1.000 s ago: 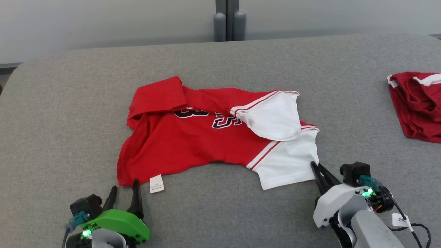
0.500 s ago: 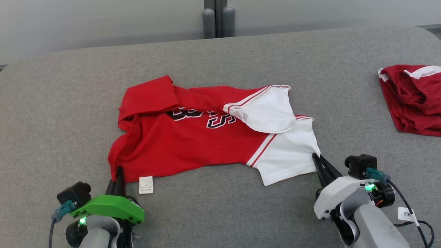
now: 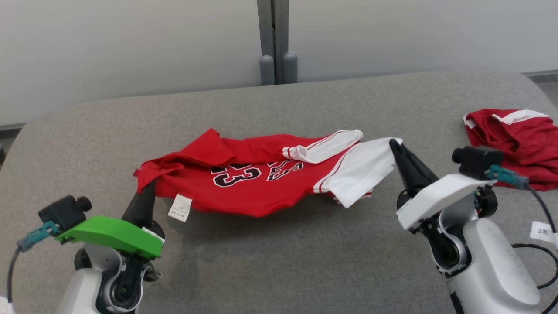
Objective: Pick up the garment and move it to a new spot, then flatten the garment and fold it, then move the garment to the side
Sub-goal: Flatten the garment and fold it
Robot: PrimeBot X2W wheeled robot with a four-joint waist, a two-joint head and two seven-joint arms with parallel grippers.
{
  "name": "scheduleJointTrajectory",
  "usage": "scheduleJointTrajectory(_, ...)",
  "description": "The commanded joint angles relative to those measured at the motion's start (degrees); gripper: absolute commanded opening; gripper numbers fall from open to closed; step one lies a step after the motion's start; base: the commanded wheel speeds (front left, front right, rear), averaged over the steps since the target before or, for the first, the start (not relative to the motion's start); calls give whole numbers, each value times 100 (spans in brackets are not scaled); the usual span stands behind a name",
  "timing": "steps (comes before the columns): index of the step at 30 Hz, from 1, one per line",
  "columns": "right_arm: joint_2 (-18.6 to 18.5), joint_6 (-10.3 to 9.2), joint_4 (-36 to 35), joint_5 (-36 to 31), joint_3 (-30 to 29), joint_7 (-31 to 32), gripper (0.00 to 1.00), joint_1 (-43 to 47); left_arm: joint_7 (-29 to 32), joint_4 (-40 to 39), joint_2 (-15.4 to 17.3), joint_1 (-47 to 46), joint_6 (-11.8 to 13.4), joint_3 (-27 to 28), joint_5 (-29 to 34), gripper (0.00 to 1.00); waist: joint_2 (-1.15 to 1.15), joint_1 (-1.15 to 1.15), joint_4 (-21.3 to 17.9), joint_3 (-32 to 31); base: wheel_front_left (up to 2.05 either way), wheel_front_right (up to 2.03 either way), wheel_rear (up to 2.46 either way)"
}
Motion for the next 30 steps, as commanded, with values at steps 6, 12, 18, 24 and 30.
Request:
scheduleJointTrajectory(6,-21,-2,-1190,597,-494,487,0,-300,991,-1520,183,0,837,422,-803,0,0,0,-41,-408,0,0,0)
scheduleJointTrajectory(12,-21,-2,-2134,745,-1051,902,0,-656,1642,-2705,467,-284,1760,739,-1055,0,0,0,-106,-505,0,0,0)
scheduleJointTrajectory(18,-20,-2,-3050,596,-1573,1270,0,-928,1953,-3731,667,-750,2142,804,-1054,0,0,0,-139,-509,0,0,0)
scheduleJointTrajectory(24,-19,-2,-3409,445,-1846,1574,0,-1078,2158,-4061,753,-1158,2319,672,-948,0,0,0,-140,-380,0,0,0)
scheduleJointTrajectory(30,-20,-2,-2918,371,-1643,1681,0,-1235,2272,-3541,873,-1556,2242,375,-702,0,0,0,-117,40,0,0,0)
